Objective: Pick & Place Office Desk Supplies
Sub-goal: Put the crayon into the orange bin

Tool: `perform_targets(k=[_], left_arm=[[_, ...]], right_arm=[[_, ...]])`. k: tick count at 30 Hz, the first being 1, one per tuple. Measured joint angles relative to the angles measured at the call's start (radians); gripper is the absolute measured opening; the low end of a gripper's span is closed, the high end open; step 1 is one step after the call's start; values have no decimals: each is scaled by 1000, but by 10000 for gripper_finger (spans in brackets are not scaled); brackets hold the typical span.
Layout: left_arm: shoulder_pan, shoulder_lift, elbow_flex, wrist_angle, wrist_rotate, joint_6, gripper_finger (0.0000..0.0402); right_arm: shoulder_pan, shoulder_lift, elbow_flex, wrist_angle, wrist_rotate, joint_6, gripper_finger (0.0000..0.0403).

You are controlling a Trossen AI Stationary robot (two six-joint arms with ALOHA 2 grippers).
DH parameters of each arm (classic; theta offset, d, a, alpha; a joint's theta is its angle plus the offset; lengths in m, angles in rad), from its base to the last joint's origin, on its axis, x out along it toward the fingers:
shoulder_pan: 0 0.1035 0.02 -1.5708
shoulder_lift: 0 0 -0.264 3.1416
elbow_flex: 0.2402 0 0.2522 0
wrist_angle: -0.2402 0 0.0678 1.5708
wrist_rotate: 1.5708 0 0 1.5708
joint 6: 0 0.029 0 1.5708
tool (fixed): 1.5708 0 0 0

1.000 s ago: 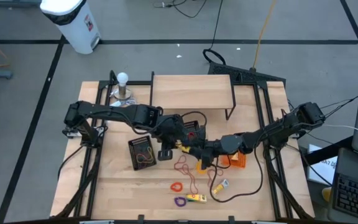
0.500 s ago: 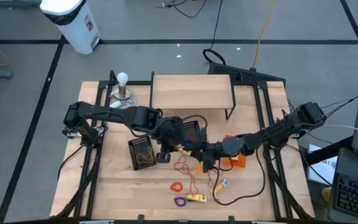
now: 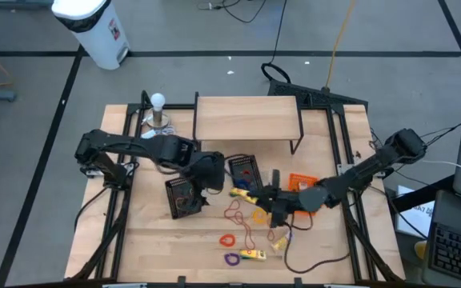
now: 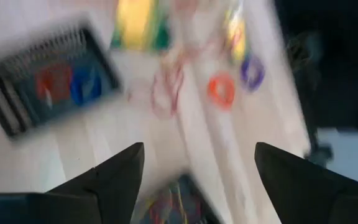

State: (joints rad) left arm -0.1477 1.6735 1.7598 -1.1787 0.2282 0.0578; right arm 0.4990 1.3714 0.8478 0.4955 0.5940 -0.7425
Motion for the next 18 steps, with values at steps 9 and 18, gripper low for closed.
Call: perform_targets(k=[9, 18], left_arm=[[31, -201, 2, 71, -84, 83, 246], [54, -332, -60, 143, -178, 145, 109]], right_arm=[[85, -295, 0, -292, 7, 284, 61], [92, -520, -91, -485, -115, 609, 61]])
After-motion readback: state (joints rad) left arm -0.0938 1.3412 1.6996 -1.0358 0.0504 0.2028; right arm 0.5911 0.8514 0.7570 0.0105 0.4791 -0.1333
